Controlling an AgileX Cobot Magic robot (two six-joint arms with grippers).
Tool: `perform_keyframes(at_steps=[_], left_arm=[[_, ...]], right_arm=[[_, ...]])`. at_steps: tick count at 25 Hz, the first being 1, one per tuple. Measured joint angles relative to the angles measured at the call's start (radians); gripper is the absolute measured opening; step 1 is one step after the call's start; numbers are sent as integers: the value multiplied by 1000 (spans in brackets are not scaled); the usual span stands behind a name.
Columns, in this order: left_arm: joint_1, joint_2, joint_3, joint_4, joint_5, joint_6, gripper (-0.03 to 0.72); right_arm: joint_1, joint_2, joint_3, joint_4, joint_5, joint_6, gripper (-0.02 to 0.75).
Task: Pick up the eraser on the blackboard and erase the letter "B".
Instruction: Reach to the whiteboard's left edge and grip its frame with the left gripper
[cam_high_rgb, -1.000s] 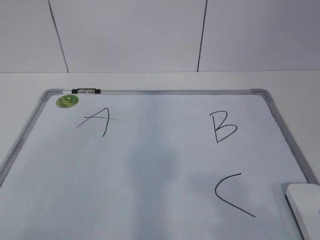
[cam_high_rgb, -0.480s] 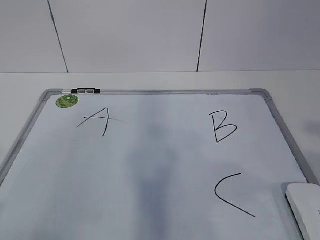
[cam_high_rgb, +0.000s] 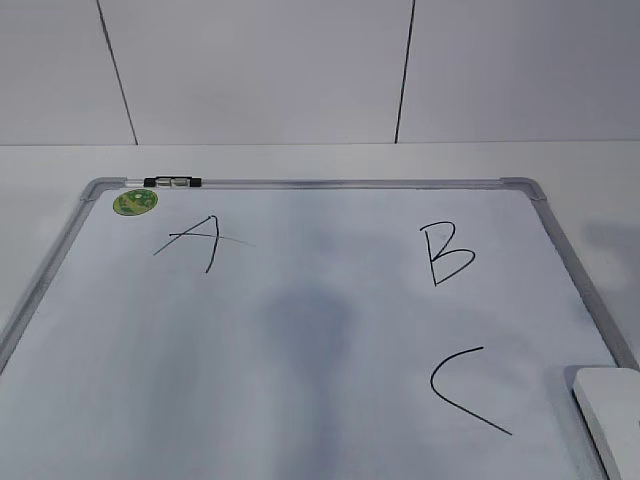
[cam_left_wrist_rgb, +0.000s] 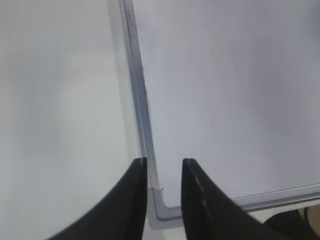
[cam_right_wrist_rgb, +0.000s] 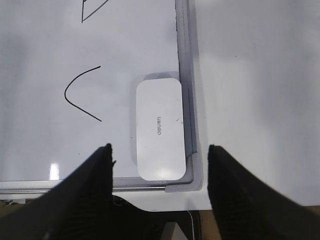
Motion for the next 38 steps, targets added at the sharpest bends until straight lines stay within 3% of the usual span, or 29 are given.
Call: perform_keyframes(at_steps=[6, 11, 21, 27, 38], left_arm=[[0, 416, -243, -1, 4, 0, 190], [0, 642, -331, 4, 6, -2, 190], [0, 870, -399, 14, -41, -2, 193], [0, 944, -425, 19, -102, -2, 237], [0, 1043, -467, 25, -120, -2, 241]], right_arm=[[0, 2, 0, -1, 0, 0, 480], [0, 6, 0, -1, 0, 0, 480], [0, 6, 0, 1, 0, 0, 481], [0, 6, 0, 1, 0, -2, 481], [0, 6, 0, 5, 0, -2, 482]])
